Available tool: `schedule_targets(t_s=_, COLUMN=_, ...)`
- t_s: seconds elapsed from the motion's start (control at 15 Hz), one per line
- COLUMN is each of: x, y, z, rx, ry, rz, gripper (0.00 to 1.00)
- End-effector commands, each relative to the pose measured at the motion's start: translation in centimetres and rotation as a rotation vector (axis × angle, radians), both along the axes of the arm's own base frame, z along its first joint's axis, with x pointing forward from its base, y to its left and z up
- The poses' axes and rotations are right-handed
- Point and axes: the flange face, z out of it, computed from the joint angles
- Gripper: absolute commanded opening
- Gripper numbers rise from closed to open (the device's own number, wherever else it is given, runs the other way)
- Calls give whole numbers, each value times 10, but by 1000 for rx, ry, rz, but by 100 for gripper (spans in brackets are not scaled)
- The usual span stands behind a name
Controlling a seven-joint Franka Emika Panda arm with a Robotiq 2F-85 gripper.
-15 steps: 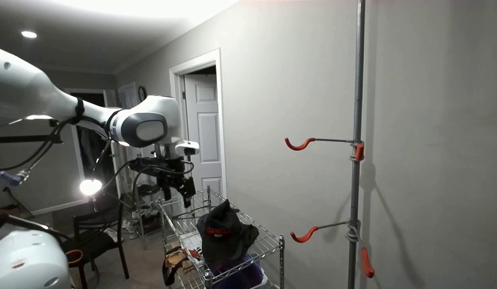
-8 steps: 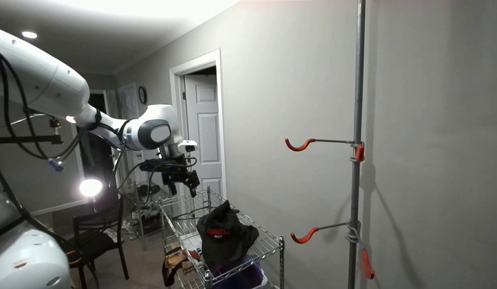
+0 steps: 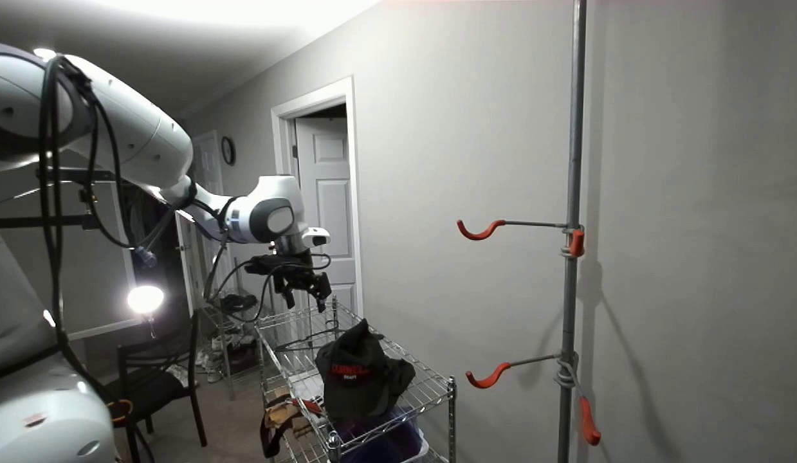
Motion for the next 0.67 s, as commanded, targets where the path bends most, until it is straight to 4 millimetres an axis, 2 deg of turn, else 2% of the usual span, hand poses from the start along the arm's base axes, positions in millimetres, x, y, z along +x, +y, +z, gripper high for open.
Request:
schedule_targets(t_s=0.0, x=0, y=-1, z=-2, rx=7, ry=-6, rz=-9, gripper=100)
schedule_targets(t_s=0.33, x=34, y=-3, z=-39, rx=50, ry=7, rz=-34, gripper=100)
schedule_targets(t_s=0.6, x=56, y=2, z=-68, rx=81, ry=-19, rz=-20, gripper=100)
